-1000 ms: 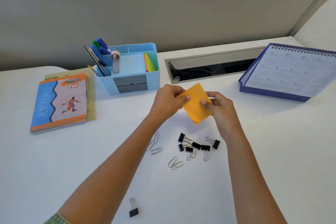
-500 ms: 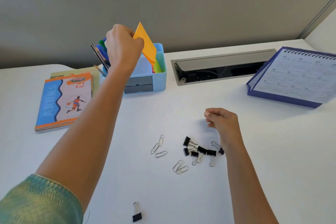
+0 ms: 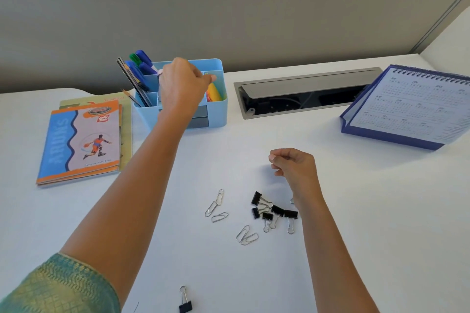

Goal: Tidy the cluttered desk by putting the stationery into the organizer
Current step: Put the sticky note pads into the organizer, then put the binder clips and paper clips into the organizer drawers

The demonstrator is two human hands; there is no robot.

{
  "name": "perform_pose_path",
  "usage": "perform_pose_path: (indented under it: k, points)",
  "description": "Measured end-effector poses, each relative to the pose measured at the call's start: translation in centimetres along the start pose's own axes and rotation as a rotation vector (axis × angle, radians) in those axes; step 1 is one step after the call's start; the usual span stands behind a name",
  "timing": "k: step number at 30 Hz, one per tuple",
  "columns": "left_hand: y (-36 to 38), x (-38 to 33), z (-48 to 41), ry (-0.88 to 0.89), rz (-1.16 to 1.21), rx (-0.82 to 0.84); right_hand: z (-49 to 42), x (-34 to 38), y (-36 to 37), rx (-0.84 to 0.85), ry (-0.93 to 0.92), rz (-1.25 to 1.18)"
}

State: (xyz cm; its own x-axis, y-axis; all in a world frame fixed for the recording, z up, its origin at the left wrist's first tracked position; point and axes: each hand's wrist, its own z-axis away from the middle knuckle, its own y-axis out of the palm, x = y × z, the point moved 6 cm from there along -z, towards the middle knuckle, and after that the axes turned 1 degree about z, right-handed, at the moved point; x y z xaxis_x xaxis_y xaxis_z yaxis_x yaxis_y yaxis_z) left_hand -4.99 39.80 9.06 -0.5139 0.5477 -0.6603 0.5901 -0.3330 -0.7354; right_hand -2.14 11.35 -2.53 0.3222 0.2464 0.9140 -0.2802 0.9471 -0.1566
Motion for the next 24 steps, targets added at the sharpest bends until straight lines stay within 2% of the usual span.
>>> perform_pose_path:
  k: [6,8,10,12,15,19,24]
  points:
    - [-5.0,5.3,4.0,0.105,0.155,-0.264,0.9,0.5,5.9,0.148,0.013,-0.041]
    - [-6.1,8.5,5.9,0.035,0.280,-0.402,1.1,0.8,8.4,0.190,0.030,-0.079]
    - [-5.9,11.8,6.8,-0.120,0.376,-0.473,1.2,1.1,10.7,0.210,0.062,-0.135]
    - [-4.7,14.5,6.6,-0.318,0.448,-0.421,1.1,1.4,12.9,0.229,0.104,-0.210]
    - [-2.2,16.2,5.3,-0.492,0.592,-0.206,1.3,2.1,16.1,0.280,0.219,-0.429]
    - [-0.7,15.6,4.1,-0.502,0.711,-0.046,1.7,2.7,19.3,0.276,0.384,-0.676]
    - [-0.1,15.2,4.1,-0.502,0.719,-0.066,1.7,2.8,21.0,0.147,0.423,-0.793]
